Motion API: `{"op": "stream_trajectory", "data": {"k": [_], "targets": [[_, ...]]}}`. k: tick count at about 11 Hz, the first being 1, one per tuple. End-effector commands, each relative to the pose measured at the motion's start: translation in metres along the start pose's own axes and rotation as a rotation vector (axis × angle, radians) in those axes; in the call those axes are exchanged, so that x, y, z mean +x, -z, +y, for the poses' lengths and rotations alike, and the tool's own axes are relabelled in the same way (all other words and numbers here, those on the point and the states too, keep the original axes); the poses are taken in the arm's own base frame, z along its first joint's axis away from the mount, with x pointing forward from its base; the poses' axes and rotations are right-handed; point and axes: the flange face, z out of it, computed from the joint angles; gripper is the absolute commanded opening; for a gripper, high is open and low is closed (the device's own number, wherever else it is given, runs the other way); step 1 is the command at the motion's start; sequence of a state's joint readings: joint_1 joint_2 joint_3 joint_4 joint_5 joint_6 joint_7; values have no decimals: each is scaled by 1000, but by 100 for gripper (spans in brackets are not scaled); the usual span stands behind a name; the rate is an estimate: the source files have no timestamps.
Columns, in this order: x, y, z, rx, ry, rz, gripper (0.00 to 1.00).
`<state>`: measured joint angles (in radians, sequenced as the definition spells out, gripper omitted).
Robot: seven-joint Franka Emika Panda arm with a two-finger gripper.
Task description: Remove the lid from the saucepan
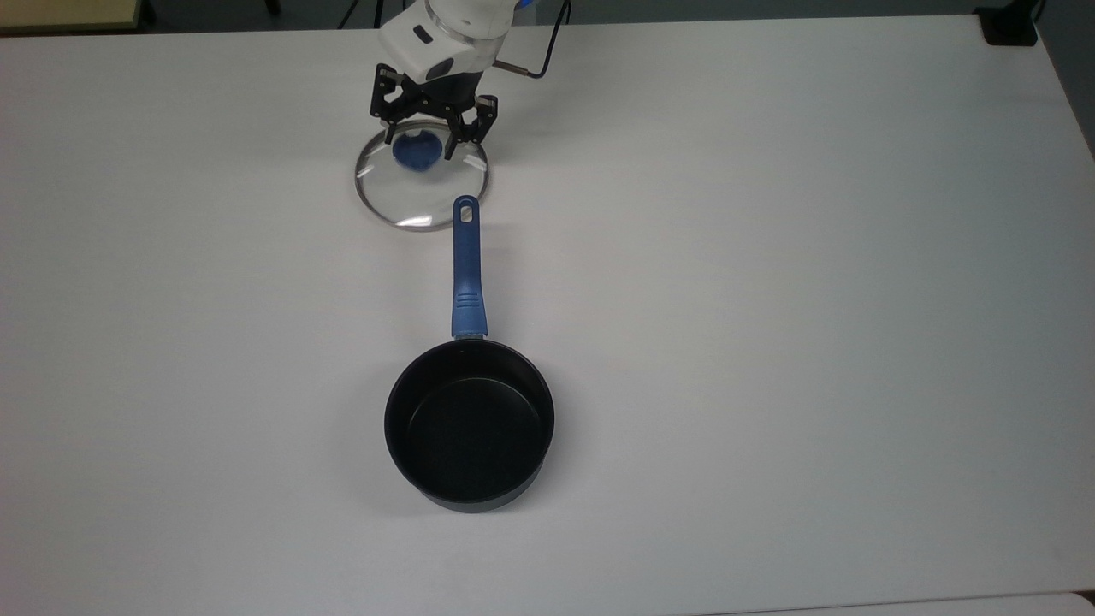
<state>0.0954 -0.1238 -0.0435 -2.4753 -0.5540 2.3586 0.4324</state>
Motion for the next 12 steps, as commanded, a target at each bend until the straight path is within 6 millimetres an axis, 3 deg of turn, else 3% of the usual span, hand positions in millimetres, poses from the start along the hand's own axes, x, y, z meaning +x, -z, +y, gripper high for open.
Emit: {"op": "stream_trajectory", "data": {"k": [1,3,4,7,8,9,12], "targets": [[5,8,8,-3,-25,-37,100],[16,48,34,-26,-67,-58,100],[28,82,49,16,-73,-100,100],[66,224,104,280,-88,-130,100],[71,250,115,322,-118,-101,100],[81,257,113,345,-139,-89,100],[124,247,107,331,-144,-66,100]]}}
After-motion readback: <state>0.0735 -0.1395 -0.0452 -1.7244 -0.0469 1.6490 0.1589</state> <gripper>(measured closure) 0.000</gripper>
